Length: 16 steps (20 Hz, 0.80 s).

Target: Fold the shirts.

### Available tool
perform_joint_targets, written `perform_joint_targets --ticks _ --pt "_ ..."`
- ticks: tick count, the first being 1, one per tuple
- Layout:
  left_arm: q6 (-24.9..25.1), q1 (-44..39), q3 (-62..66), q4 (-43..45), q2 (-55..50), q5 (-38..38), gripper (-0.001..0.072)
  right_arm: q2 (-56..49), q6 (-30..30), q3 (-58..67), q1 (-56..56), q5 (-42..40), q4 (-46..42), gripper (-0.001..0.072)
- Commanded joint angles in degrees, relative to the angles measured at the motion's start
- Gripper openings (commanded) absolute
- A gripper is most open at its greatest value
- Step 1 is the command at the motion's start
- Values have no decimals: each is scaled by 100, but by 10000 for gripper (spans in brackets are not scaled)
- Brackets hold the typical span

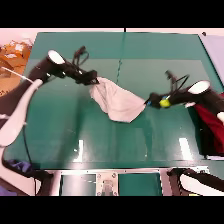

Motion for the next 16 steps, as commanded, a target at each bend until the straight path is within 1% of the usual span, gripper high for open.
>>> perform_joint_targets --ticks 1,3,7,9,11,13,14,16 --pt "-319 66 459 793 1126 -706 22 527 -66 1377 -586 682 4 8" --pt "-304 66 697 791 1827 -870 22 1010 -61 2232 -603 748 7 9" --pt "-188 68 1519 793 3053 -1268 24 2048 109 3510 -601 745 2 9" --pt "103 68 1853 844 3534 -1539 24 2540 164 3738 -601 743 0 9" --pt "111 68 1851 1099 3818 -1655 24 2911 503 3672 -599 911 -44 9" --pt "105 66 1784 1073 3783 -2055 24 3058 695 3388 -579 1250 37 9" --pt "92 66 1563 927 3779 -2120 24 3099 693 3115 -538 1366 127 9" --pt "168 66 671 514 3775 -1873 24 3132 686 2262 -339 1360 334 9"
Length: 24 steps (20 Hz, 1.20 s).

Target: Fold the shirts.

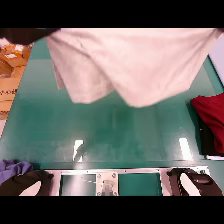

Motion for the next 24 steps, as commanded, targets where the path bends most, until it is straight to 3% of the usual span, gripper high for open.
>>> perform_joint_targets --ticks 1,7,9,11,12,13,14,15,16,19,20,21,24 --pt "286 -2 -1296 -575 98 164 24 179 138 -1257 352 39 267 8" --pt "1388 -2 -5440 -1550 17 1843 24 -125 118 -4933 1821 -2131 262 8" --pt "1757 -2 -6321 -1867 -186 2347 25 -472 118 -5584 2100 -2798 262 9" --pt "1917 0 -6502 -1880 -546 2636 26 -931 92 -5659 2100 -2957 260 9" --pt "1899 46 -6450 -1784 -664 2658 201 -1123 -55 -5593 2100 -2959 260 9" --pt "1596 166 -6332 -1499 -684 2583 625 -1263 -170 -5512 2100 -2909 258 10" --pt "1093 350 -6109 -1029 -684 2288 708 -1327 -184 -5431 2092 -2822 203 26" --pt "772 595 -5803 -426 -673 1698 709 -1335 -181 -5333 2020 -2691 61 146" --pt "553 831 -5549 55 -649 1062 709 -1333 -181 -5219 1858 -2468 -92 190" --pt "225 1434 -5396 308 -640 -398 709 -1335 -184 -4878 1027 -1611 -708 204" --pt "136 1475 -5543 275 -638 -546 709 -1335 -184 -4865 734 -1582 -754 334" --pt "114 1453 -5772 120 -638 -546 709 -1357 -184 -4868 439 -1585 -756 409" --pt "125 1213 -6734 -505 -638 -87 708 -1582 -184 -4868 -199 -1585 -684 409"
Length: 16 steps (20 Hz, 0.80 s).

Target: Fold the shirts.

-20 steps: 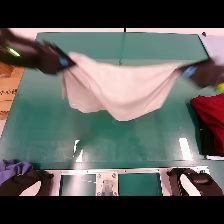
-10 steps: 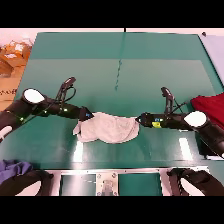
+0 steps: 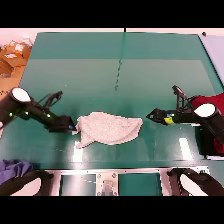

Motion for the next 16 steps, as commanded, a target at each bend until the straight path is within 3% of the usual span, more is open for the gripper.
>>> perform_joint_targets --ticks 1,6,9,10,12,14,16 --pt "-142 -229 -883 -457 -4 203 708 -299 -39 46 -686 170 -9 409" --pt "-337 -1165 -1604 -807 -4 1893 700 -1248 -1082 70 -684 109 1298 402" --pt "-581 -1338 -1646 -828 -22 2483 698 -1394 -1410 68 -684 103 1770 401" --pt "-584 -1340 -1646 -861 -22 2640 570 -1394 -1504 70 -684 85 1888 401" --pt "-544 -1340 -1655 -822 -22 2850 29 -1394 -1513 81 -684 63 1899 401" --pt "-557 -1322 -1635 -566 -20 2677 24 -1394 -1541 81 -686 70 1897 401" --pt "-879 -1322 -1436 688 -20 2052 23 -1394 -1735 81 -686 76 1891 401"
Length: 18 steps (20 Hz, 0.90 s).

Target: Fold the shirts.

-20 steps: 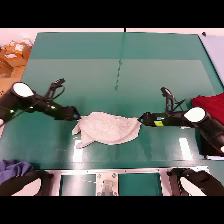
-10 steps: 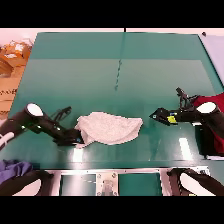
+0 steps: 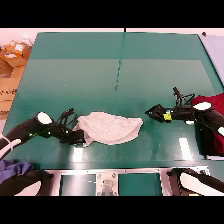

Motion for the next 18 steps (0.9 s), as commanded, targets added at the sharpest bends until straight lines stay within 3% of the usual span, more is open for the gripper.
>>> perform_joint_targets --ticks 1,4,6,13,18 --pt "-584 -15 273 2011 -4 -758 23 -24 -323 4 -4 17 105 403" --pt "-988 -15 892 3829 -4 -1687 23 -31 -463 0 68 81 90 411" --pt "-1034 90 1329 4109 -4 -1801 23 -66 -463 2 243 79 94 411" --pt "-317 531 2024 3021 -7 -1574 23 -501 -470 7 2149 -319 645 410" --pt "-254 531 2024 2496 -7 -1237 23 -883 -643 382 3622 -592 1102 400"
